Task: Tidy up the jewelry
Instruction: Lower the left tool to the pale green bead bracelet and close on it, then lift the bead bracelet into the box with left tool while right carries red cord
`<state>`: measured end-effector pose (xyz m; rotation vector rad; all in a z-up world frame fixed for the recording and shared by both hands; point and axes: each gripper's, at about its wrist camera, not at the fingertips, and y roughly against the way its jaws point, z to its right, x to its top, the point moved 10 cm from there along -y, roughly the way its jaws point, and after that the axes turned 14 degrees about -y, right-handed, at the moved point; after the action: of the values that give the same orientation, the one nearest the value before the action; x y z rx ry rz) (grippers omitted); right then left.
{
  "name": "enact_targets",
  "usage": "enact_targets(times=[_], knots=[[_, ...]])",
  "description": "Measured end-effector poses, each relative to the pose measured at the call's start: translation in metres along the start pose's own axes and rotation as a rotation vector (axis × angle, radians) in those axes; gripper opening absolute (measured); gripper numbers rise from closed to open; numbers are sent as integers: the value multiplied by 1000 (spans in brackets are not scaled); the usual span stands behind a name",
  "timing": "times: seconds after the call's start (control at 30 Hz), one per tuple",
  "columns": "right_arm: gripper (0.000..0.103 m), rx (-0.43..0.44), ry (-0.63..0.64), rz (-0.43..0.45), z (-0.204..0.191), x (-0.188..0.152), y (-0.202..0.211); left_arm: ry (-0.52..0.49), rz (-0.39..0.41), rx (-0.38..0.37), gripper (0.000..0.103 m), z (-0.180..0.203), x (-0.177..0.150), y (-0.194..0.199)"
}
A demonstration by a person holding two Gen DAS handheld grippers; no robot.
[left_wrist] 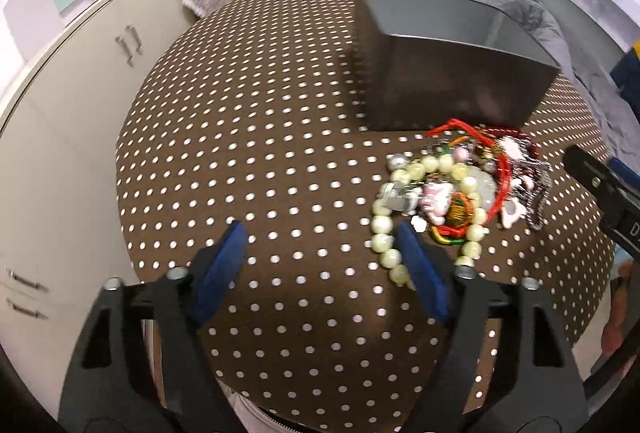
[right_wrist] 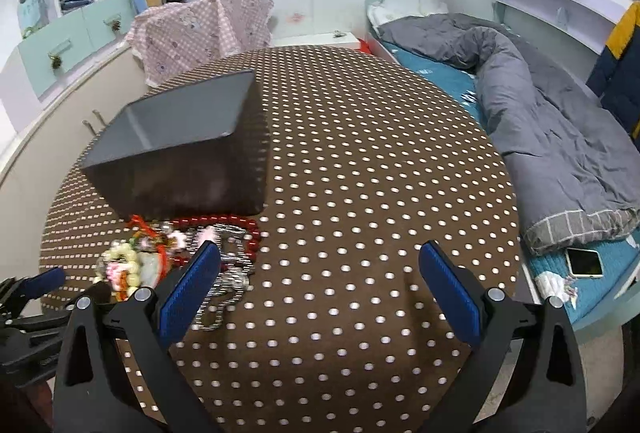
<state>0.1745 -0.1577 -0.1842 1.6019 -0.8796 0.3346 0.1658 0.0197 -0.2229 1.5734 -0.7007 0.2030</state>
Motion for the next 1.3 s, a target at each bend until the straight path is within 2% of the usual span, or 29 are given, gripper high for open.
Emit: enact_targets(times=[0.03, 0.13, 0.17, 0.23, 0.3, 0.37, 0.47, 0.53, 0.57, 0.67, 0.73, 0.87, 1.0, 1.1, 1.3], knots=[[95, 15, 7, 4, -4, 0, 2, -9, 6, -3, 55, 2, 0, 1], [95, 55, 33, 15, -16, 0, 8, -24, 10, -10, 33, 5, 4, 4], [95, 70, 43, 17, -20, -1, 10, -12, 10, -9, 31, 4, 4, 4], [95, 89, 51, 24, -26, -2, 13, 20, 9, -7, 18, -1, 2, 5], [95, 126, 66, 32, -36, -3, 17, 63, 7, -14, 12, -10, 2, 4], [95, 168, 94, 36, -48, -5, 19, 91, 8, -52, 12, -12, 1, 5], [93, 253, 135, 21, -68, -11, 24, 105, 12, -65, 12, -10, 0, 6], [77, 313, 156, -5, -81, -16, 25, 102, 17, -64, 12, -13, 0, 4], [74, 330, 168, -20, -85, -19, 25, 103, 19, -66, 12, -12, 1, 4], [55, 352, 181, -63, -93, -25, 18, 105, 25, -76, 12, -13, 0, 4], [37, 372, 182, -91, -98, -30, 14, 107, 28, -83, 12, -16, 1, 2], [24, 379, 183, -141, -103, -42, 7, 101, 35, -86, 12, -19, -1, 2], [5, 363, 232, -145, -109, -51, 6, 105, 41, -94, 12, -20, -2, 1], [3, 338, 254, -127, -108, -53, 2, 104, 44, -95, 12, -20, -2, 2], [3, 351, 237, -78, -100, -42, 12, 119, 33, -117, 11, -22, -1, 2]])
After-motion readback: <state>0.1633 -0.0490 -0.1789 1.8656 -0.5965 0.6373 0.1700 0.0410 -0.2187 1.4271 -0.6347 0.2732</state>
